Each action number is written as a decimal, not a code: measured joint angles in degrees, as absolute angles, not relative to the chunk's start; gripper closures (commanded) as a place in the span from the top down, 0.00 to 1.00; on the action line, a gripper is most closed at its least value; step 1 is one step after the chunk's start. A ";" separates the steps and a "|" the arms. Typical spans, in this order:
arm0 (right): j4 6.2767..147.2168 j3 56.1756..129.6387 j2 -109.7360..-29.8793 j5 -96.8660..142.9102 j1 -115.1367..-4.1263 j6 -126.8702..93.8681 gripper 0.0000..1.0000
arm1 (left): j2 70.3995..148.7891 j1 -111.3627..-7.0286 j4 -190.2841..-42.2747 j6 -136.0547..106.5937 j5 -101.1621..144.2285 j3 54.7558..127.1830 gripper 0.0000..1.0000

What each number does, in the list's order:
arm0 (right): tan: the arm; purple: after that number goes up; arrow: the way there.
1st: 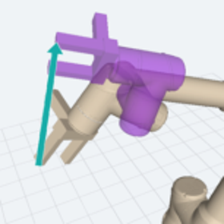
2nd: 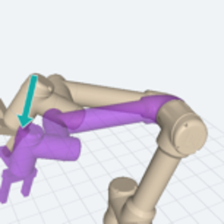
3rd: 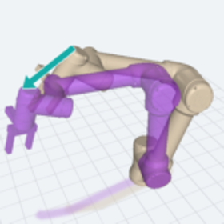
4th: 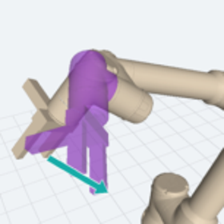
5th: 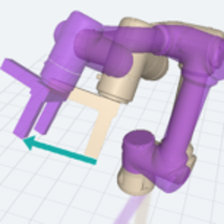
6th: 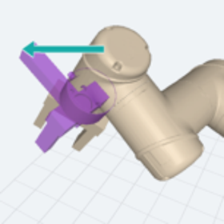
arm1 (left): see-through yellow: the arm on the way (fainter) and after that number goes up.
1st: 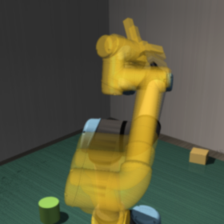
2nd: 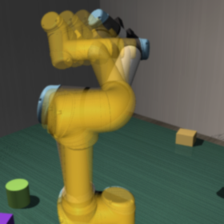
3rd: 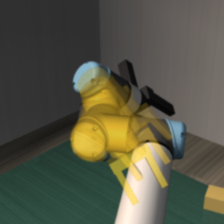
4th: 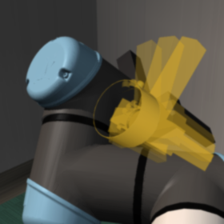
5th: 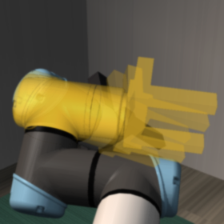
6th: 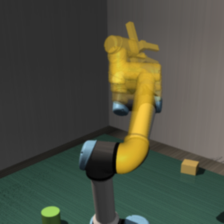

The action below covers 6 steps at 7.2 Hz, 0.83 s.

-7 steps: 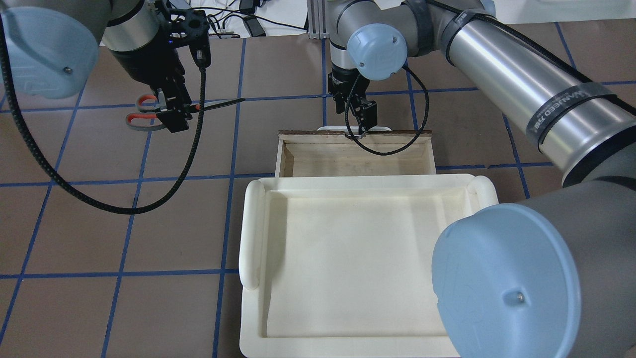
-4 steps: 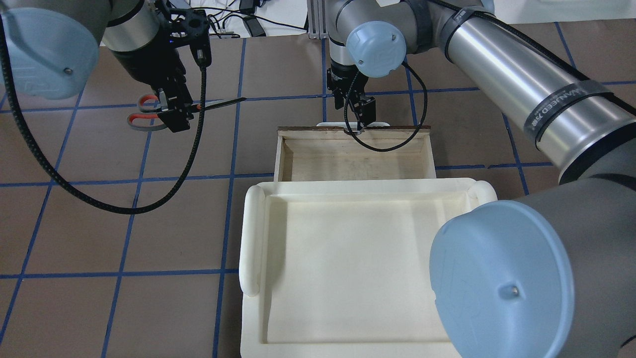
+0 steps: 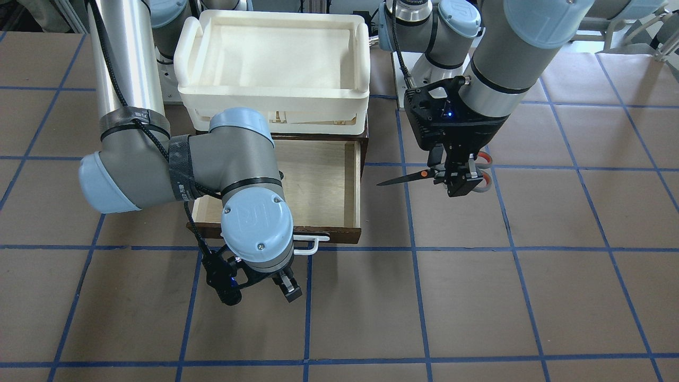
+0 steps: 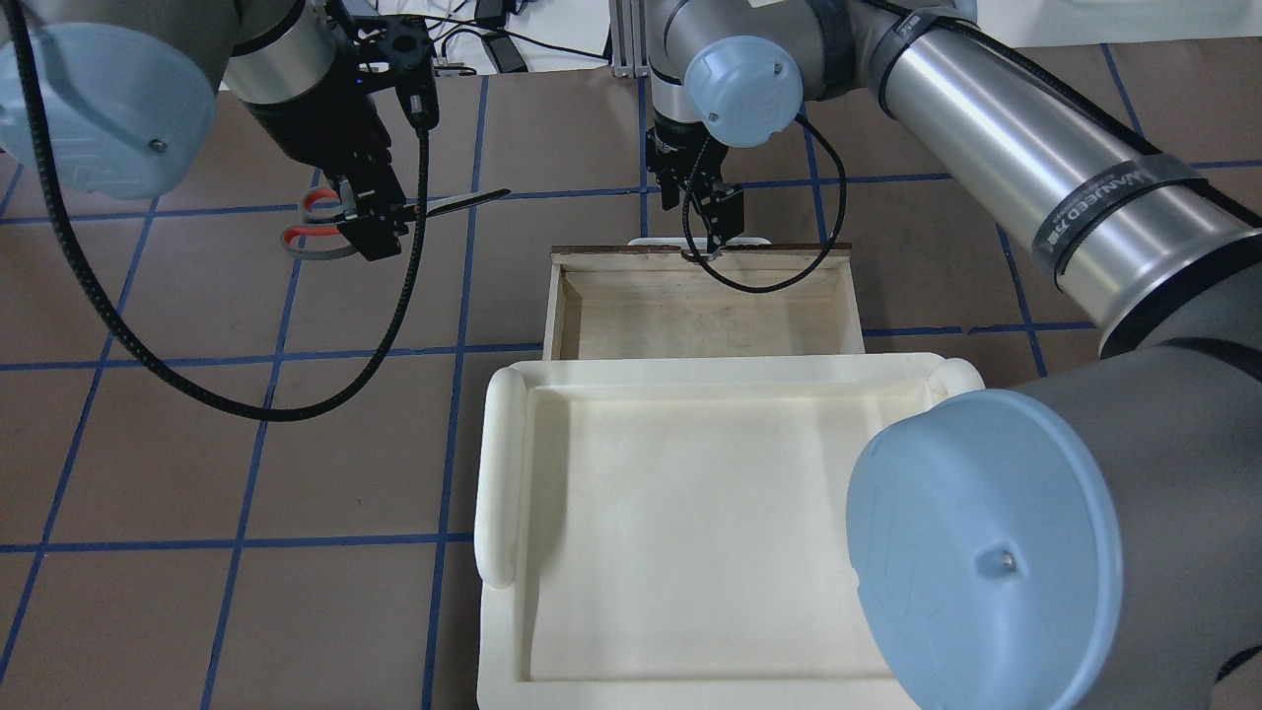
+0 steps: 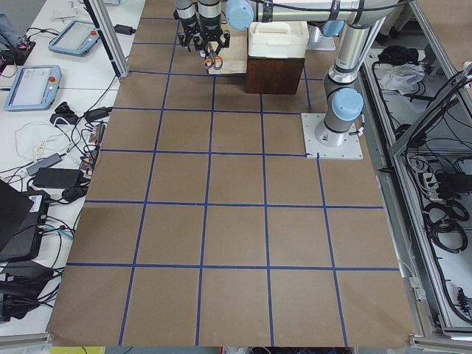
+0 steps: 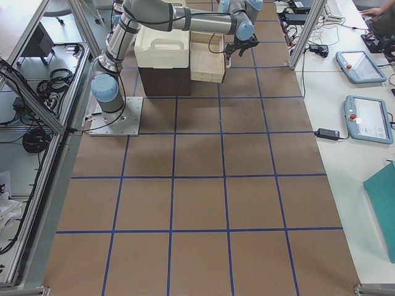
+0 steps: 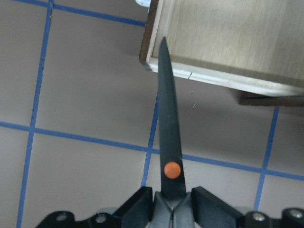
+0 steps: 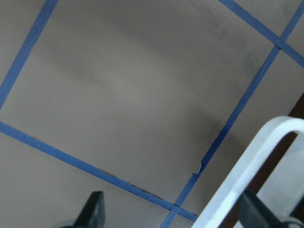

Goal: Place scissors in drawer with both arms

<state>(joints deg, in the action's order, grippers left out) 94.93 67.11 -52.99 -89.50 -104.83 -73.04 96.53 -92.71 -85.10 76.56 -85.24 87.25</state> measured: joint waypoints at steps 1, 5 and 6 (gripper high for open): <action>94.07 67.39 -53.99 -89.87 -104.80 -72.71 1.00 | 96.68 -94.18 -84.68 75.70 -84.33 87.16 0.00; 89.07 68.08 -62.64 -93.12 -103.06 -57.00 1.00 | 98.63 -98.19 -82.84 72.21 -83.97 87.07 0.00; 89.05 68.41 -65.61 -93.63 -101.60 -47.77 1.00 | 99.42 -99.47 -81.97 71.20 -83.92 87.08 0.00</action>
<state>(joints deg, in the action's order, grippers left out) 89.05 68.41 -65.61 -93.63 -101.60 -47.77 99.42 -99.47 -81.97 71.20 -83.92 87.08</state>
